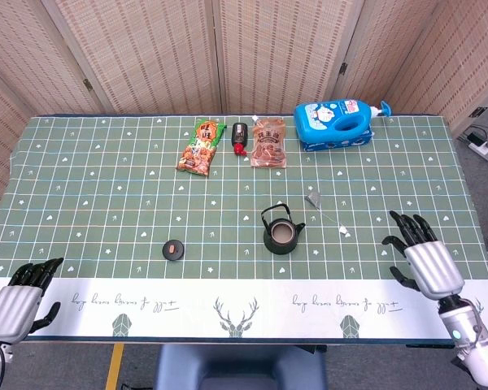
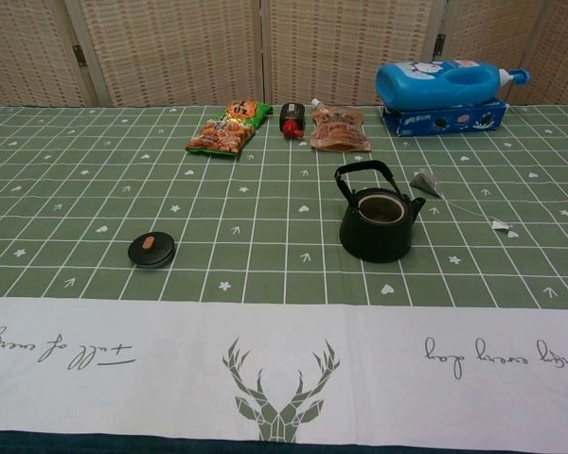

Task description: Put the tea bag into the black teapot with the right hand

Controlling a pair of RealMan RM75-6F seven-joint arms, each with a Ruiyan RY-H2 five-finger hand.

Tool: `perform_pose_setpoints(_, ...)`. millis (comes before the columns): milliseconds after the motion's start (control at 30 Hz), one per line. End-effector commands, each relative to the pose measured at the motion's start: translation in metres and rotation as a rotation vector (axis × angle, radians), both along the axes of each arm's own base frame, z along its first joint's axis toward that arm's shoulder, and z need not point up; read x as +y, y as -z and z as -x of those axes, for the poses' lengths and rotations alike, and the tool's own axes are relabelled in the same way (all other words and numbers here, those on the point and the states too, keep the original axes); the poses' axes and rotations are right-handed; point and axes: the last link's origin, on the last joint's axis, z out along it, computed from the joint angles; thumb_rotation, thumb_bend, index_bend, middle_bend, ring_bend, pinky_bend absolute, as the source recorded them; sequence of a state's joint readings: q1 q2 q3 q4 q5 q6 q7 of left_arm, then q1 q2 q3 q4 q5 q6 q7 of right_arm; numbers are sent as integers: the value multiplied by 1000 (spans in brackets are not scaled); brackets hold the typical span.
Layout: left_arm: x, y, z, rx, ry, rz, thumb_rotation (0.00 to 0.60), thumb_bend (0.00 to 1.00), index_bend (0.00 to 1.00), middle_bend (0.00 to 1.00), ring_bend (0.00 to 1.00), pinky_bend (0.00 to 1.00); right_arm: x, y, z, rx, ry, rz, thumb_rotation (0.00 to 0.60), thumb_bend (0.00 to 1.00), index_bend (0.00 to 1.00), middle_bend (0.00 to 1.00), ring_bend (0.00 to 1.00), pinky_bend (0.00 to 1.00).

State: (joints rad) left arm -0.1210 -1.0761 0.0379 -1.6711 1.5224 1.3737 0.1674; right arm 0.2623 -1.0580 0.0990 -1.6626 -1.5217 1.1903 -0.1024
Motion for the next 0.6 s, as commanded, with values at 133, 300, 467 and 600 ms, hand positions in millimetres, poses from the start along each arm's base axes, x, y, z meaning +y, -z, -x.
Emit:
perform_pose_setpoints(133,2,-1,1,-10,-4,4,600,373,28,87,116,106,-56,17,-6,-13,22,-53,600,333,438,0,0,0)
perform_pose_setpoints(300,2,-2,1,-21,-7,7,600,373,29,87,116,106,-72,37,0,4,47,-79,600,334,437,0,0,0)
perform_pose_setpoints(467,3,-2,2,-23,-7,14,600,373,30,86,116,106,-83,58,4,18,67,-114,600,332,396,0,0,0)
perform_pose_setpoints(600,3,-3,3,-25,-11,14,600,373,30,87,116,106,-91,72,7,59,68,-124,600,333,392,0,0,0)
